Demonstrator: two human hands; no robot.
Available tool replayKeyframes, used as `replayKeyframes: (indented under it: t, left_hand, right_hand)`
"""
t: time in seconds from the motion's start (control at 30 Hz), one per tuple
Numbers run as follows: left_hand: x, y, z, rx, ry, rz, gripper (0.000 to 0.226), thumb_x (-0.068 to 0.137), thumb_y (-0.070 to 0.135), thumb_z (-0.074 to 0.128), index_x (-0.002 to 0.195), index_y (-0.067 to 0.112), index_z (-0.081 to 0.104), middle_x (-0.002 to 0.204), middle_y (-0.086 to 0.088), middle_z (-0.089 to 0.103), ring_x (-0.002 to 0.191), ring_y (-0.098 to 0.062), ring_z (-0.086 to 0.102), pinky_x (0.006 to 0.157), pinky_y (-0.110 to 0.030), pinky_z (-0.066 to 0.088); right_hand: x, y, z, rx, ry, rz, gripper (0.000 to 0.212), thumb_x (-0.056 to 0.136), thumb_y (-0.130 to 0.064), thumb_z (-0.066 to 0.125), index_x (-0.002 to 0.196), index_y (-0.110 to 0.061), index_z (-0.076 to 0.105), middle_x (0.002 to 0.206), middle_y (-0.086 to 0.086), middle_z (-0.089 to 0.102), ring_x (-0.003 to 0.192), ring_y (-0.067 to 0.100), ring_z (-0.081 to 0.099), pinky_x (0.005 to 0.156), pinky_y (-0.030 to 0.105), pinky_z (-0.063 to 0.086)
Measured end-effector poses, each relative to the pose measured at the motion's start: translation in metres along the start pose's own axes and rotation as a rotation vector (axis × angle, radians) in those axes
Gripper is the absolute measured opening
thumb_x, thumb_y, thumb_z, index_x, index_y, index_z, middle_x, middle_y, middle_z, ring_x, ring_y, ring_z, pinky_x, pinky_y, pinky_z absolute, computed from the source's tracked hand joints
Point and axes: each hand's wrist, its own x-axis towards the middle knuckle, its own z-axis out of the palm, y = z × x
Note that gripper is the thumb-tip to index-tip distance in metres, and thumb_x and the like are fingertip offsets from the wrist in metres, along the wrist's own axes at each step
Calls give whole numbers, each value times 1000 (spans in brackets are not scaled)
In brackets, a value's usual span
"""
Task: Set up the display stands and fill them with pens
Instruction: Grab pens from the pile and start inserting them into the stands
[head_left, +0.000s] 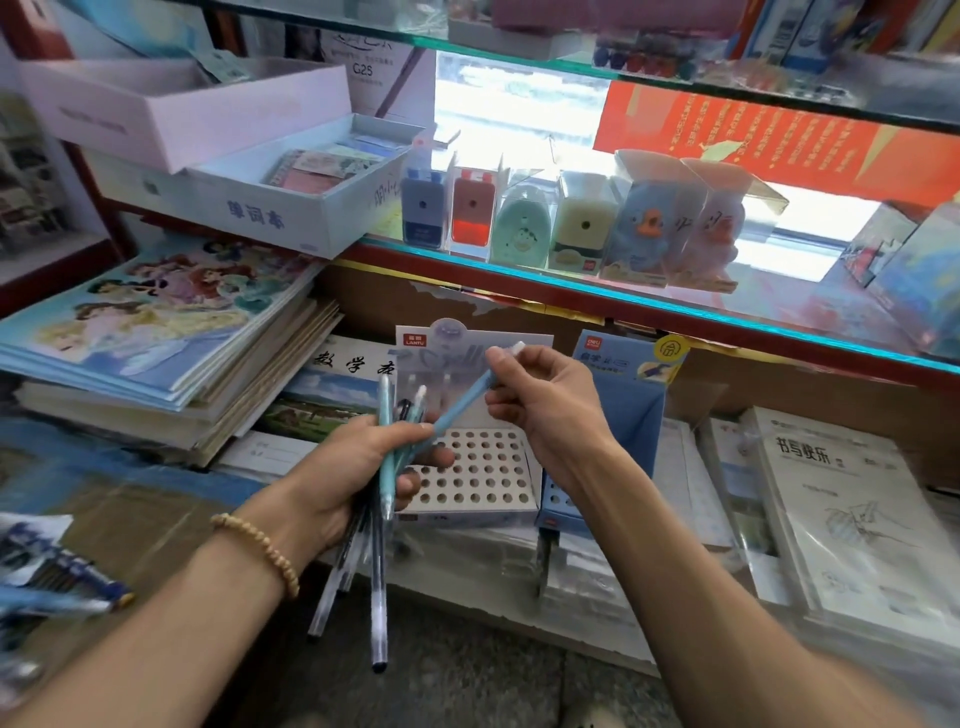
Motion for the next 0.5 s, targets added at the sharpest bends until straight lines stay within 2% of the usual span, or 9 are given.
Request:
replayKeyframes:
  t: [0.13, 0.23, 0.33, 0.4, 0.5]
  left_hand:
    - [-3, 6, -11, 11, 95, 0, 28, 92, 16, 61, 117, 4, 55, 87, -16, 73, 40, -9, 48, 34, -16, 41]
    - [-4, 10, -24, 138, 222, 50, 21, 94, 15, 61, 112, 3, 58, 95, -19, 71, 45, -12, 51, 37, -19, 44]
    - [-4, 12, -37, 220, 364, 129, 18, 94, 16, 62, 107, 4, 57, 95, -17, 68, 51, -14, 52, 46, -24, 44]
    - [-4, 14, -40, 200, 429, 189, 14, 95, 16, 61, 104, 5, 57, 86, -13, 64, 52, -13, 52, 45, -22, 45]
    - [-1, 20, -38, 197, 476, 272, 9, 95, 14, 61, 91, 9, 55, 77, -8, 57, 54, -13, 51, 45, -21, 44]
  right_hand:
    - [2, -3, 6, 80, -138, 41, 8, 89, -1, 66, 96, -1, 69, 84, 10, 73, 74, 17, 71, 69, 25, 60]
    - [8, -9, 4, 78, -32, -9, 8, 89, -4, 67, 96, -3, 69, 86, 11, 75, 75, 18, 73, 69, 25, 61]
    - [17, 3, 7, -252, 95, -165, 6, 88, -10, 72, 94, -10, 71, 87, 7, 75, 79, 17, 75, 73, 30, 62]
    - [22, 21, 16, -494, 141, -262, 4, 89, -14, 73, 93, -14, 73, 84, 0, 73, 77, 11, 73, 74, 32, 62]
    - [30, 42, 27, -689, 186, -338, 7, 90, -19, 72, 96, -16, 74, 83, -9, 70, 77, 6, 70, 76, 31, 61]
